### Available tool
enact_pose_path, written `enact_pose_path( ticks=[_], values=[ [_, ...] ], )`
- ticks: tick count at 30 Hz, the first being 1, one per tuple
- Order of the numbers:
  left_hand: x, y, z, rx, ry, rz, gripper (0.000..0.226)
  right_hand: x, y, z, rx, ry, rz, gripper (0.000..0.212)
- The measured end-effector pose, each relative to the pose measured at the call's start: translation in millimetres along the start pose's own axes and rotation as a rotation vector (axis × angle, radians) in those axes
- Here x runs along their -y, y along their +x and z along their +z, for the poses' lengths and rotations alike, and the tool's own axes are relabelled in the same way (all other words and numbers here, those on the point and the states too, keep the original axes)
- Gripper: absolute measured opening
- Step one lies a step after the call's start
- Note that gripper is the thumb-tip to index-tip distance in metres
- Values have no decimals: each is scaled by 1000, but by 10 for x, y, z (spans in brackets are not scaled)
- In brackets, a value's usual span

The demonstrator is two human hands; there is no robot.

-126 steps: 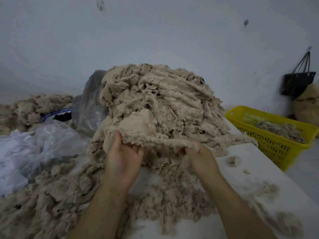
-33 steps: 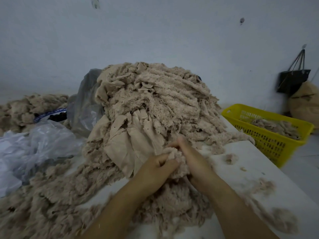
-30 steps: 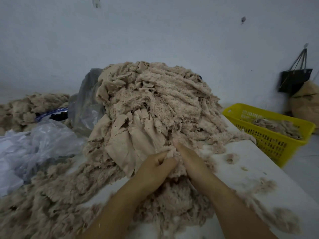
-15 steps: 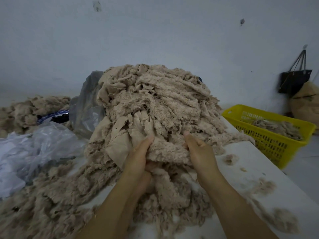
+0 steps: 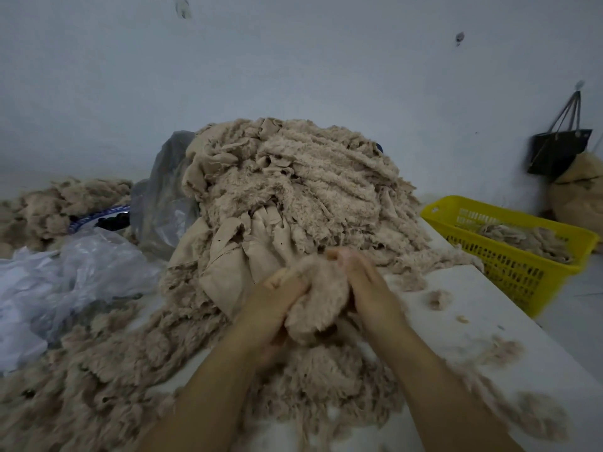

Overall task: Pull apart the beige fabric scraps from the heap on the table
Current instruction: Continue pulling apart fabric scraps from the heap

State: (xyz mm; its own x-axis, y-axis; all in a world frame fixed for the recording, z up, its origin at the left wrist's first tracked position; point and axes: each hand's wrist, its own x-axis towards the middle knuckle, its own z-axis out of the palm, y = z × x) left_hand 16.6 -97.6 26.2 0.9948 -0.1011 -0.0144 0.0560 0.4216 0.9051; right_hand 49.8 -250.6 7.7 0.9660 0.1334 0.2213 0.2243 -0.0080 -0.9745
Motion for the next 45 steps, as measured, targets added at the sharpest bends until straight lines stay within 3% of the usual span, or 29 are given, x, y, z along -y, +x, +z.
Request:
enact_pose_path(
  ticks=[3, 5, 9, 11, 15, 17, 19, 20, 22, 25, 27, 28, 31, 33, 34, 36, 38, 39, 42, 45],
  values=[
    [19, -32, 28, 28, 201, 21, 9, -33, -60, 79, 214, -26, 60, 52],
    [1, -36, 28, 45, 226, 42, 9, 13, -70, 80, 207, -45, 108, 47],
    [-61, -47, 4, 57, 60, 23, 10, 80, -54, 8, 117, 177, 159, 52],
    [-95, -49, -20, 83, -63, -13, 17, 151, -67, -11, 117, 416, 188, 34],
    [-212, 35, -243, -44, -418, 13, 14, 196, 33, -278, -245, 747, 253, 18],
    [-231, 88, -356, -124, -618, 48, 17, 147, 52, -396, -311, 445, 242, 15],
    [-188, 107, -375, -87, -755, 66, 11, 72, 21, -322, -174, -90, 157, 21],
    [-155, 105, -344, -40, -823, 78, 23, 40, 2, -240, -77, -256, 89, 28],
    [-124, 125, -318, -11, -883, 69, 40, 59, -38, -59, 106, -346, -37, 41],
    [-153, 136, -311, -68, -901, 46, 24, 21, -109, 110, 444, -563, -82, 38],
    [-176, 148, -353, -84, -949, 37, 28, -34, -127, 118, 474, -720, -103, 28],
    [-191, 153, -371, -99, -940, 55, 30, -16, -121, 100, 414, -668, -80, 25],
    [-210, 177, -333, -251, -627, 116, 17, 115, -59, -54, 133, 27, 191, 15],
    [-178, 157, -250, -355, -190, 134, 14, 149, -12, -161, 43, 430, 310, 33],
    [-135, 140, -216, -323, 60, 147, 28, 168, -19, -175, 55, 523, 304, 36],
    [-46, 51, -109, -101, 561, 188, 43, 187, -39, -134, 104, 598, 283, 36],
    [44, -6, 1, 47, 804, 232, 21, 175, -39, -98, 117, 617, 306, 47],
    [55, -7, 25, 51, 835, 256, 10, 165, -33, -101, 118, 609, 311, 53],
    [83, 32, -20, -72, 783, 310, 29, 161, -27, -127, 107, 567, 254, 58],
    [74, 39, -30, -117, 727, 310, 34, 139, -52, -78, 159, 229, 137, 60]
  ],
)
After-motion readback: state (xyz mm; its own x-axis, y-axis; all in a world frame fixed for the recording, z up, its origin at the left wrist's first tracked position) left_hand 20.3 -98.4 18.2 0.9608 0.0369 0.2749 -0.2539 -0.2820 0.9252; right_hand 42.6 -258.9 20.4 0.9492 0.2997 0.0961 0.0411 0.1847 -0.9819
